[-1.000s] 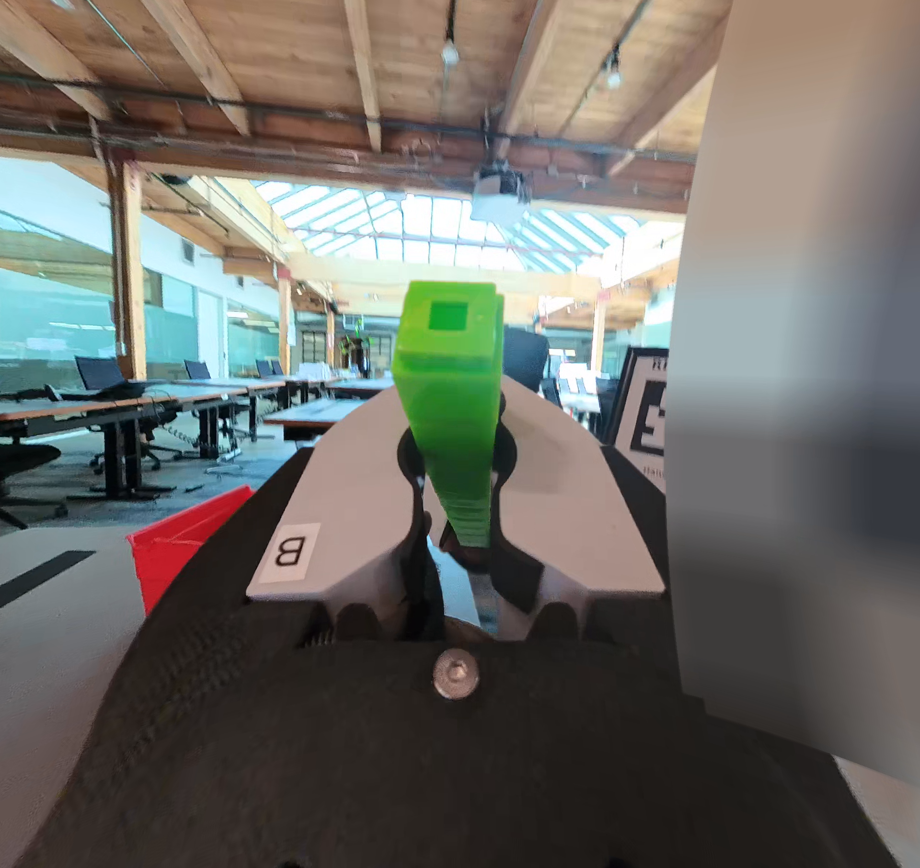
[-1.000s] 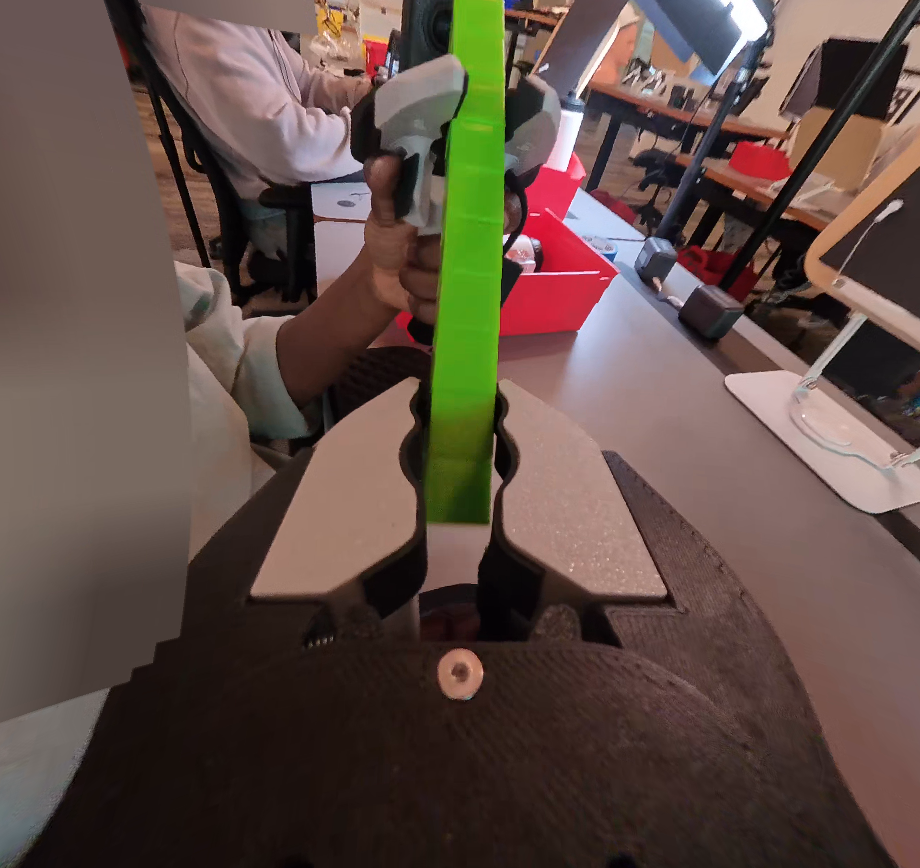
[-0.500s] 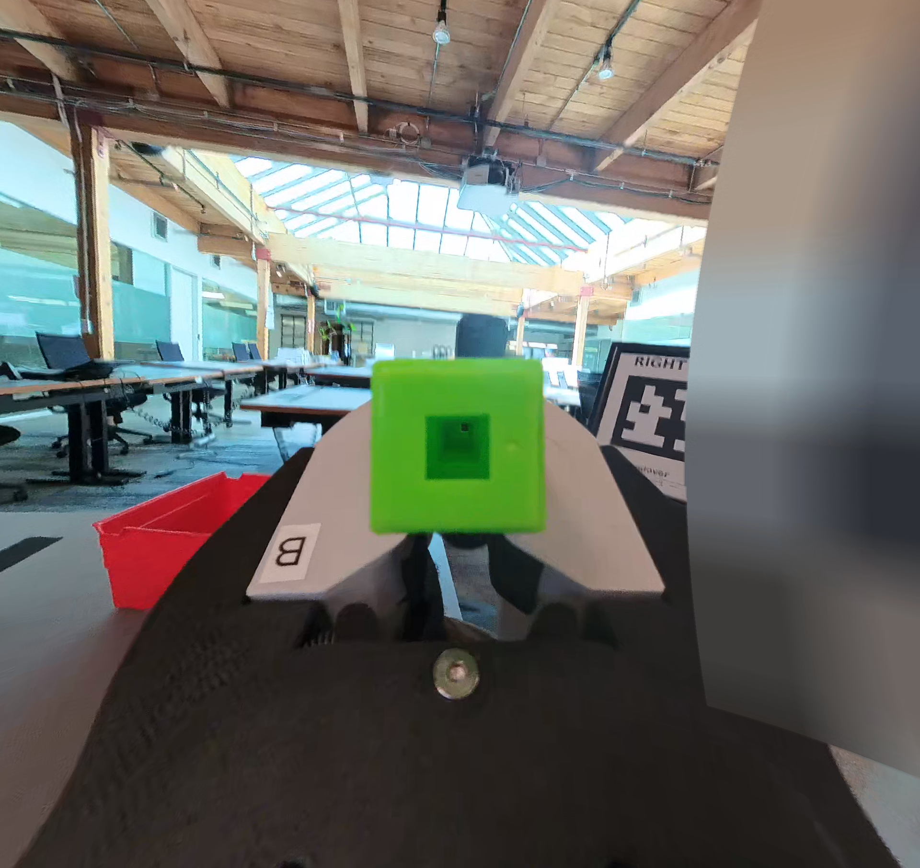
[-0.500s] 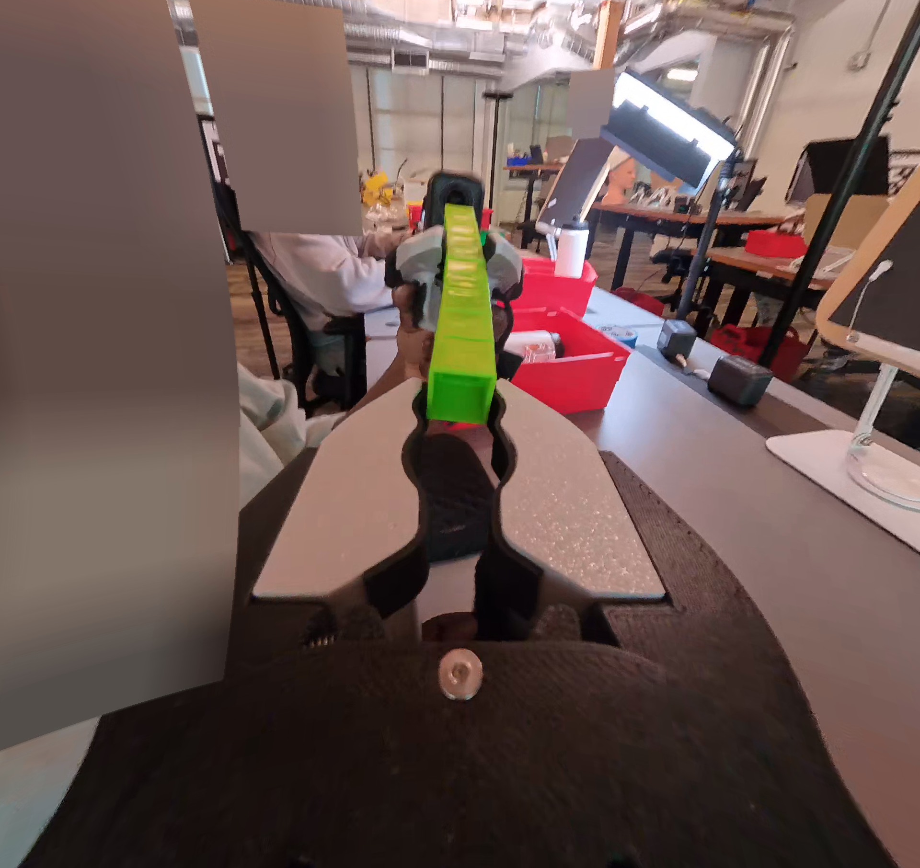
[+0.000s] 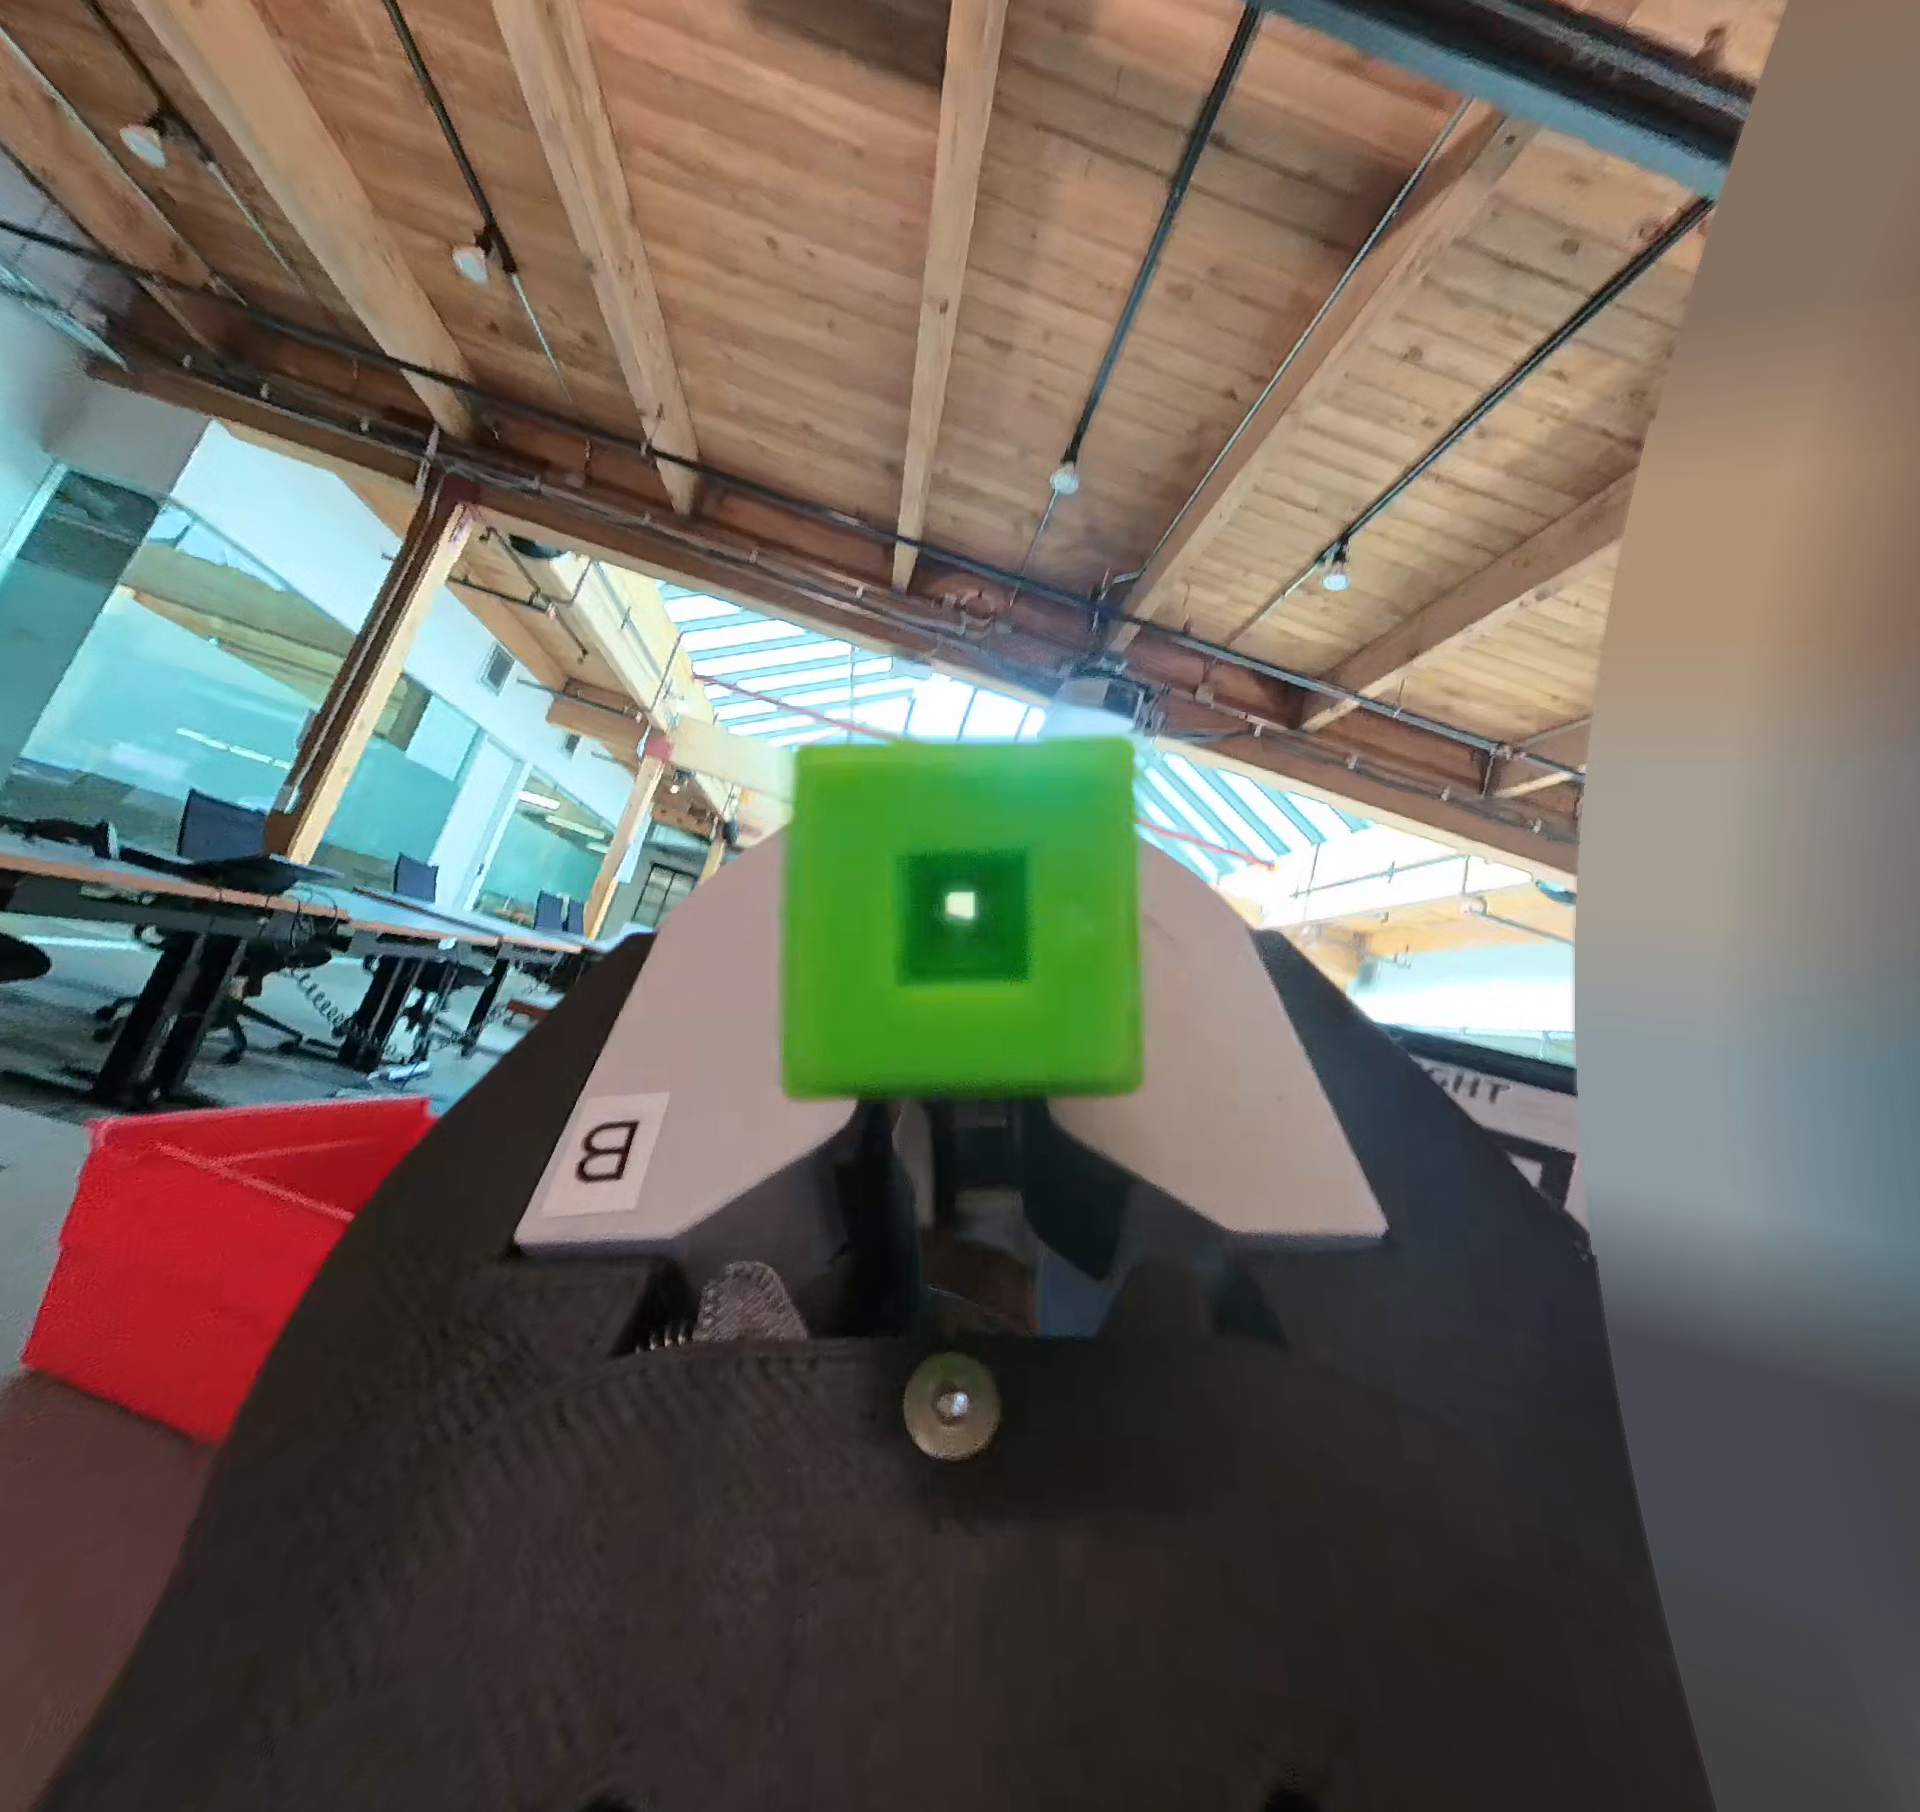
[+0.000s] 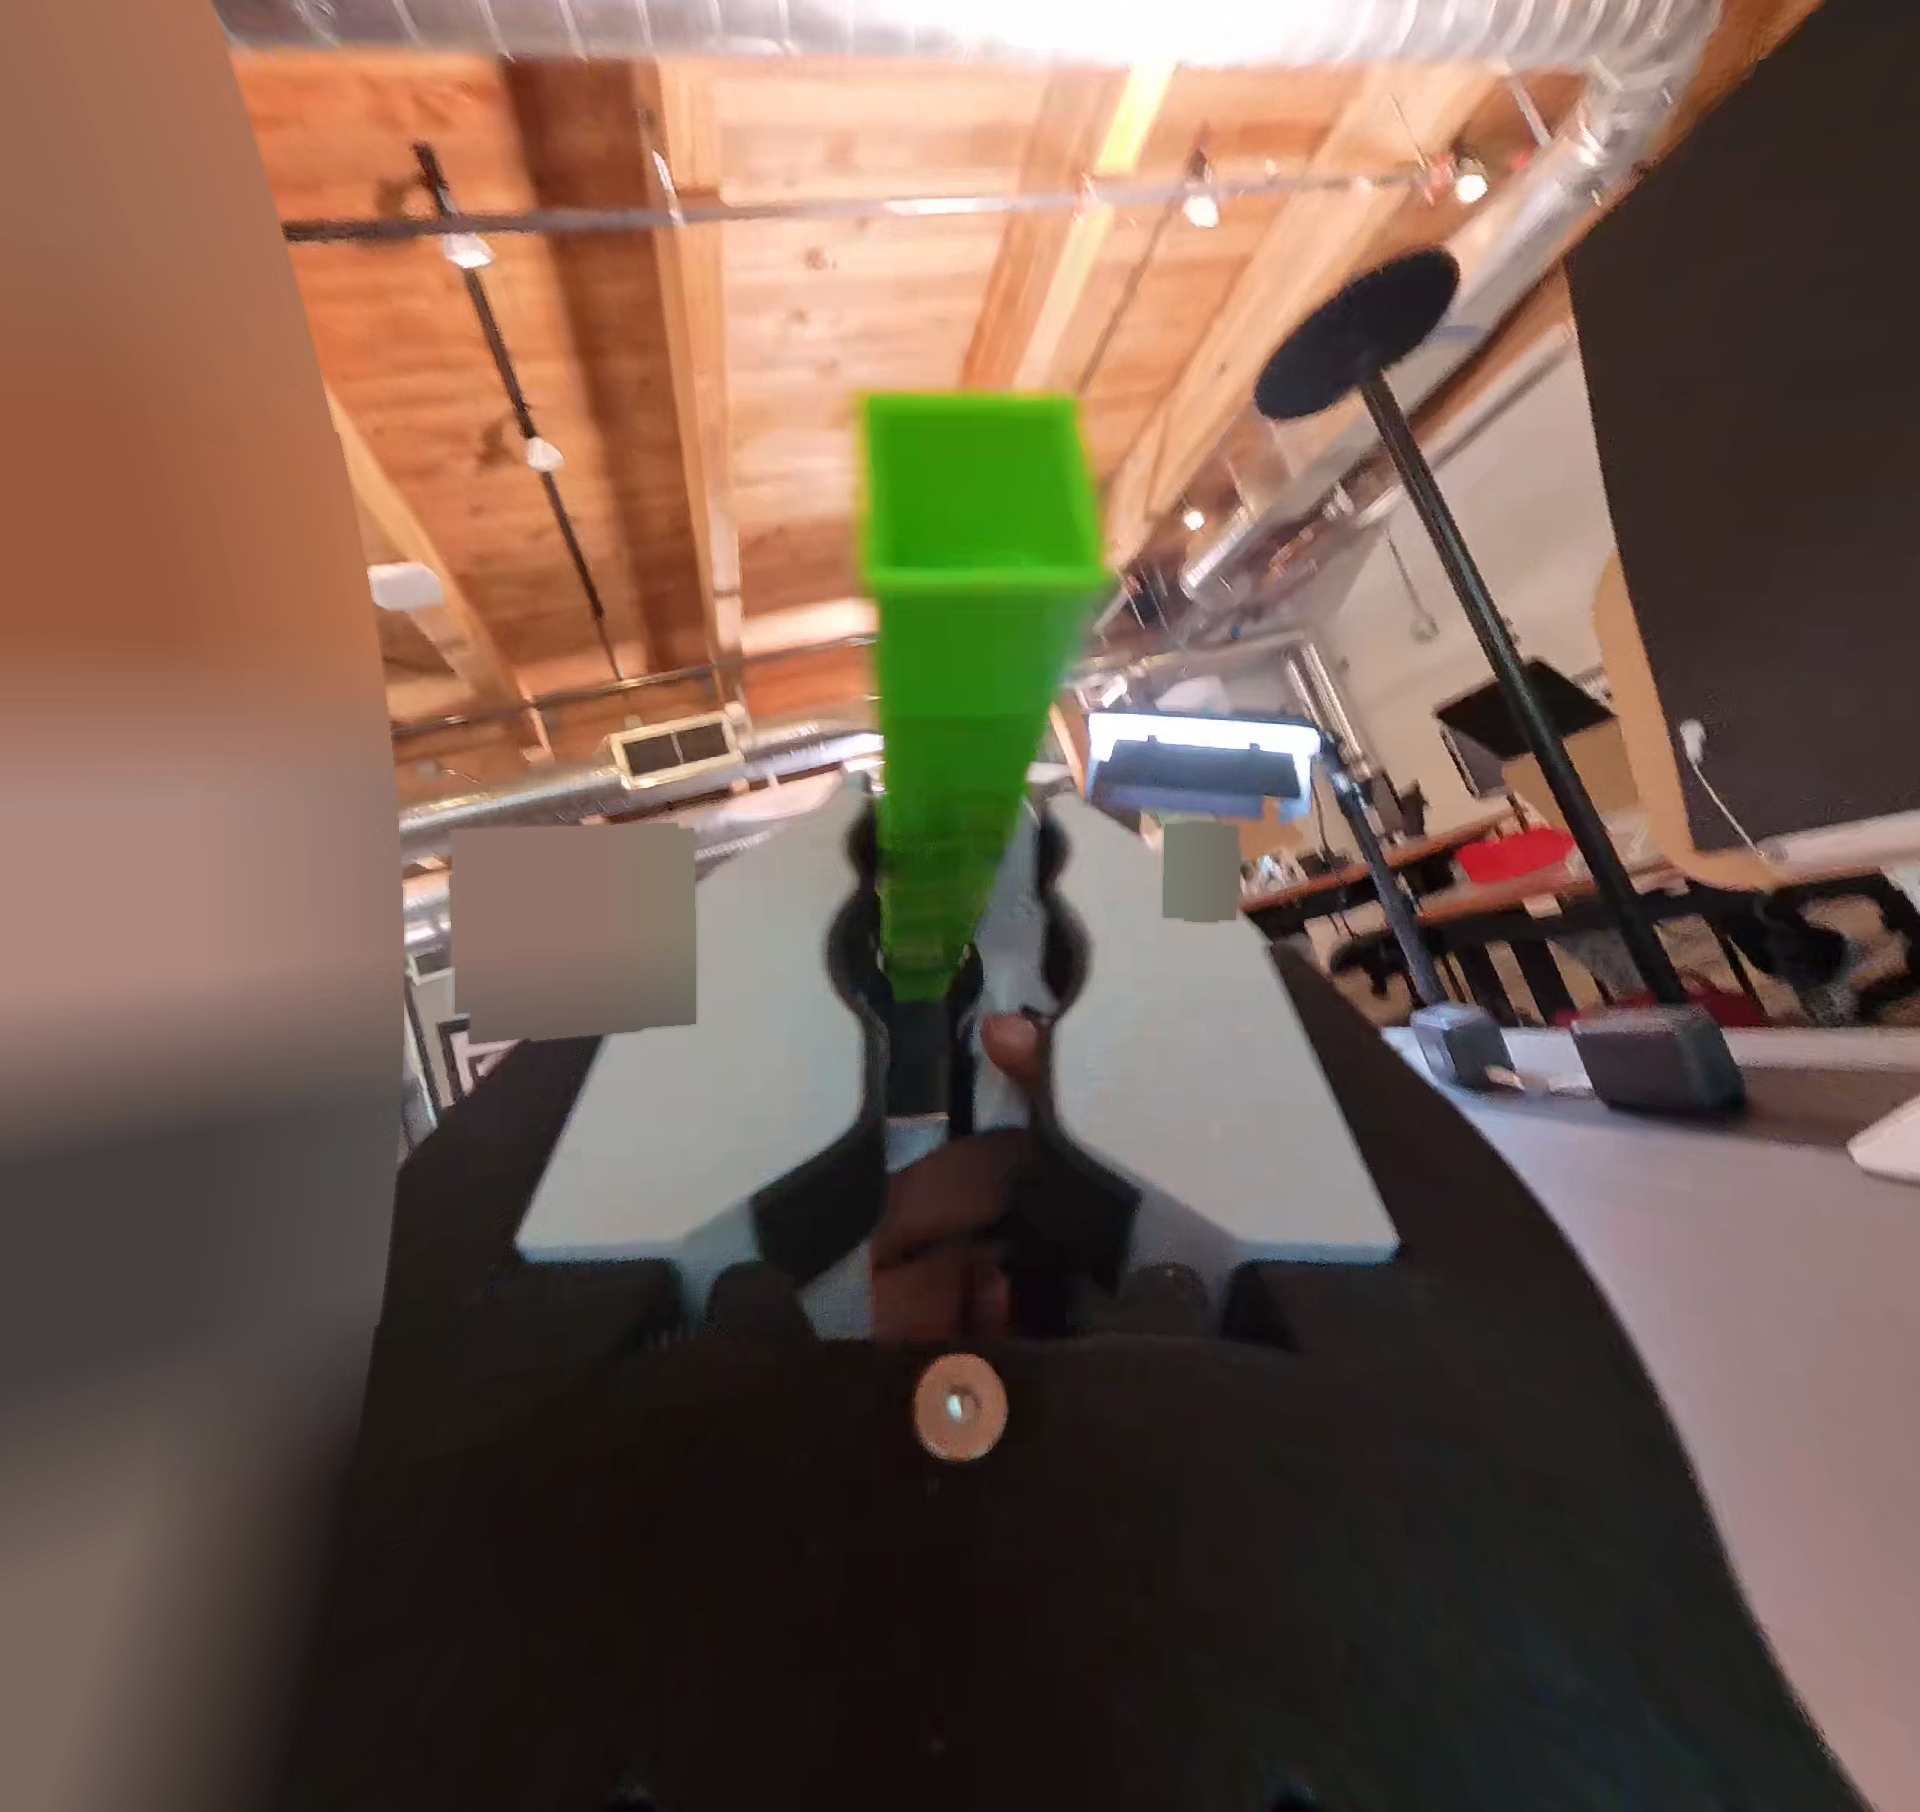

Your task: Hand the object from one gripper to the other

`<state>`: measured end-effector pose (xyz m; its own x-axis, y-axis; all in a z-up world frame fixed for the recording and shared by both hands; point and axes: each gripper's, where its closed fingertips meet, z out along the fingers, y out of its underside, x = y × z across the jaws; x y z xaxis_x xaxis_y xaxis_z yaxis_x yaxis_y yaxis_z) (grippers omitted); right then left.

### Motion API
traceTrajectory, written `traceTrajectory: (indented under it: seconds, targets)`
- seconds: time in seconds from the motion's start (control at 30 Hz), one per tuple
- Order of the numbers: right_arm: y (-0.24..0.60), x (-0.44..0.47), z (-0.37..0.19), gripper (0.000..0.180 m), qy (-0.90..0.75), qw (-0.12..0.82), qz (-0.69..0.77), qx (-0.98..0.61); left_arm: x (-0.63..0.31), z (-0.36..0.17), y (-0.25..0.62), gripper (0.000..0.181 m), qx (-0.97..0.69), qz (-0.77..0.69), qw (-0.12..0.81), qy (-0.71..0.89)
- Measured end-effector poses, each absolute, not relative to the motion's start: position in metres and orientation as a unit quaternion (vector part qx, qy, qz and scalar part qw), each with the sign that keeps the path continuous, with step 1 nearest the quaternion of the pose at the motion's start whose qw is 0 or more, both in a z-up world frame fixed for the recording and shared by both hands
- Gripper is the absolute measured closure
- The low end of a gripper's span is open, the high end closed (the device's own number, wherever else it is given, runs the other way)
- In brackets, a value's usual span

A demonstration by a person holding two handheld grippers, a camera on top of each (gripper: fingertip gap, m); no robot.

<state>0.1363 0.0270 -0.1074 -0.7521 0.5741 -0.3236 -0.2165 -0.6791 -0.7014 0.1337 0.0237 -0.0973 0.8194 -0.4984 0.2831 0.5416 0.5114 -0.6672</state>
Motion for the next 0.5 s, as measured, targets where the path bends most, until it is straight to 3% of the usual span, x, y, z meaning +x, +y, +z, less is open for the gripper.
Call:
traceTrajectory:
  seconds: [0.17, 0.23, 0.43, 0.5]
  targets:
    - [0.052, 0.146, -0.095, 0.158, -0.324, 0.231, 0.879, -0.262, 0.135, -0.104, 0.027, 0.144, -0.457, -0.299, 0.837, 0.019]
    - [0.061, 0.15, -0.091, 0.158, -0.33, 0.229, 0.877, -0.263, 0.132, -0.108, 0.026, 0.155, -0.487, -0.277, 0.828, 0.041]
    - [0.059, 0.153, -0.087, 0.152, -0.299, 0.266, 0.881, -0.252, 0.14, -0.104, 0.029, 0.157, -0.447, -0.275, 0.851, 0.024]
    - [0.058, 0.154, -0.088, 0.157, -0.294, 0.274, 0.881, -0.248, 0.145, -0.105, 0.033, 0.157, -0.429, -0.288, 0.856, 0.016]
